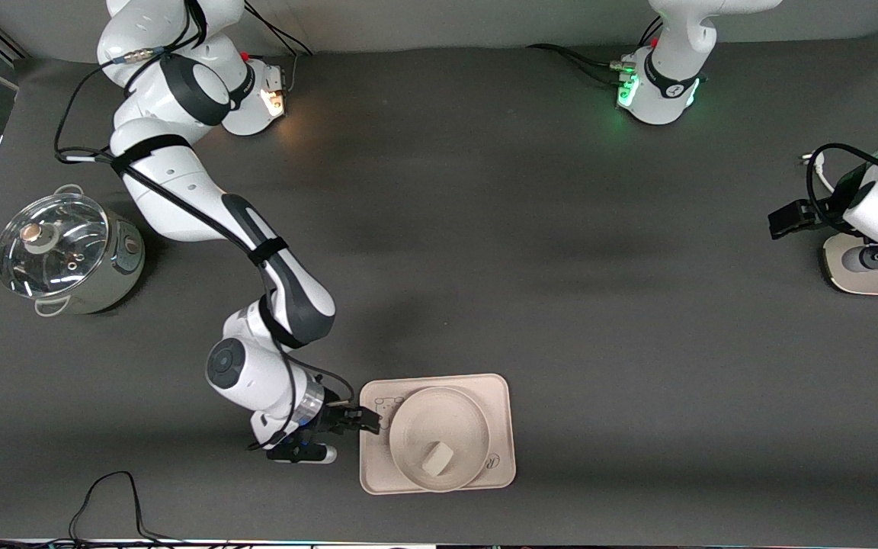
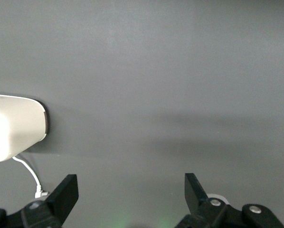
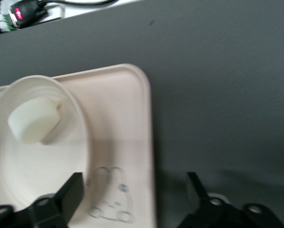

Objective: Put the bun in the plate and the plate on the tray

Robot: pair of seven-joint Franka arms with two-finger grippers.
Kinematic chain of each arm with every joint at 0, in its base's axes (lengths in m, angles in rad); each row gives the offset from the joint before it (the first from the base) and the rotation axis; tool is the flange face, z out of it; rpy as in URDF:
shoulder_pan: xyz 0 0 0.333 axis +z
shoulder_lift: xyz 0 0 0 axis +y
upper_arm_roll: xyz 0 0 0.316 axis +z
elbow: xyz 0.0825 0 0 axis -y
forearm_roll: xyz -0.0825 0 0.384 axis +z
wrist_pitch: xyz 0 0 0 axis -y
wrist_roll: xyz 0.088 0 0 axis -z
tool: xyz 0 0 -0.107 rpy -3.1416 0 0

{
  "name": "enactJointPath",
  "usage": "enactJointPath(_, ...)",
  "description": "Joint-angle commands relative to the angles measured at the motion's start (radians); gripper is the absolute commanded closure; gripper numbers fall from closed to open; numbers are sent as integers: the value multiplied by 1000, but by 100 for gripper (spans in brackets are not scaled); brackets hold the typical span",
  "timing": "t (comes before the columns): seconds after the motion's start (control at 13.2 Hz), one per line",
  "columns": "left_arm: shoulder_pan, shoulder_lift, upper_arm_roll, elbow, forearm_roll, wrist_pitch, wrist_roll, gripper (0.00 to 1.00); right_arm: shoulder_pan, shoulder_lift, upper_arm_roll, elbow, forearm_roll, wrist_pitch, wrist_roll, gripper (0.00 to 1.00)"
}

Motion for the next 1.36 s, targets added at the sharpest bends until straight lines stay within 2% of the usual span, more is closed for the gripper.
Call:
enactJointPath(0.0, 2, -3, 1, 5, -11, -19, 15, 0, 3, -205, -90, -84, 15, -178, -74, 0)
enactJointPath(0.08, 1, -3, 2, 5, -9, -19, 15, 0, -12, -303, -105, -174, 19, -233, -85, 0)
enactJointPath(0.23, 2, -3, 2, 3, -9, -19, 15, 0, -46, -487, -134, -366, 33, -255, -98, 0)
enactJointPath(0.45, 2, -9, 2, 3, -9, -23, 15, 0, -46, -758, -270, -616, 185, -255, -137, 0)
enactJointPath(0.61, 2, -32, 1, 3, -9, -46, 15, 0, -52, -895, -349, -740, 229, -266, -203, 0)
enactJointPath(0.76, 2, -76, 1, -32, -14, -45, 17, 0, -49, -1004, -396, -782, 256, -340, -239, 0)
enactJointPath(0.98, 19, -162, 1, -118, -15, -26, 20, 0, -64, -1124, -416, -786, 236, -500, -257, 0)
enactJointPath(1.29, 30, -144, 11, -78, -9, -34, 107, 0, -83, -1179, -421, -786, 204, -608, -263, 0)
